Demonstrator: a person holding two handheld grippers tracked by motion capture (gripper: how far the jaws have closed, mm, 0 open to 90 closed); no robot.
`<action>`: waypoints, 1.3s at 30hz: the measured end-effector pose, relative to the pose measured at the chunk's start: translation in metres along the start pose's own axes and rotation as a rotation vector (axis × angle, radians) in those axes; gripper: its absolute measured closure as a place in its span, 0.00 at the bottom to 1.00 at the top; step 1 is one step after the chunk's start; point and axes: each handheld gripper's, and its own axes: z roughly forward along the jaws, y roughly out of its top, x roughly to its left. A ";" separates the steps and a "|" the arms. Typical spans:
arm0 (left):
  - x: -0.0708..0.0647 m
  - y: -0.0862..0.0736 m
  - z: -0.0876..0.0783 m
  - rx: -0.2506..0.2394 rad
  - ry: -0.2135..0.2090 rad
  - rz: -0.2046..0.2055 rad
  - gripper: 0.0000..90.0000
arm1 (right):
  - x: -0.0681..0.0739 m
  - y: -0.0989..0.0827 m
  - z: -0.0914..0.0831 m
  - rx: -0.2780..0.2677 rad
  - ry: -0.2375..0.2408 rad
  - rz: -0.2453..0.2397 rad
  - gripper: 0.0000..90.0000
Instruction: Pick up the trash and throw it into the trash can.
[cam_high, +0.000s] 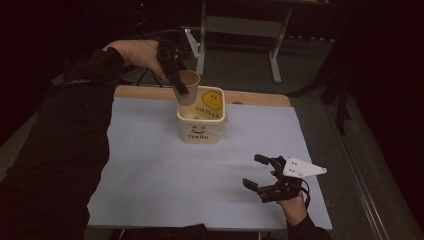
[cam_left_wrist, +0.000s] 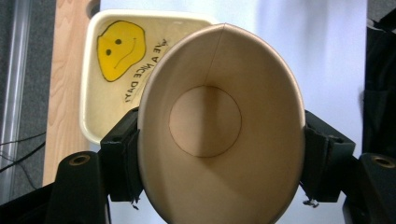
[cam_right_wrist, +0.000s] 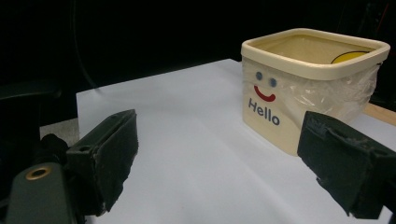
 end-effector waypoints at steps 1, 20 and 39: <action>0.002 0.001 0.002 0.008 -0.009 0.006 0.33 | 0.000 0.000 0.000 -0.001 0.000 0.000 0.13; 0.016 0.019 0.007 0.021 -0.005 0.014 0.34 | 0.000 0.000 -0.001 -0.003 0.006 0.004 0.13; 0.032 0.023 0.011 0.026 0.007 -0.010 0.33 | 0.000 0.000 -0.001 -0.006 0.011 0.008 0.13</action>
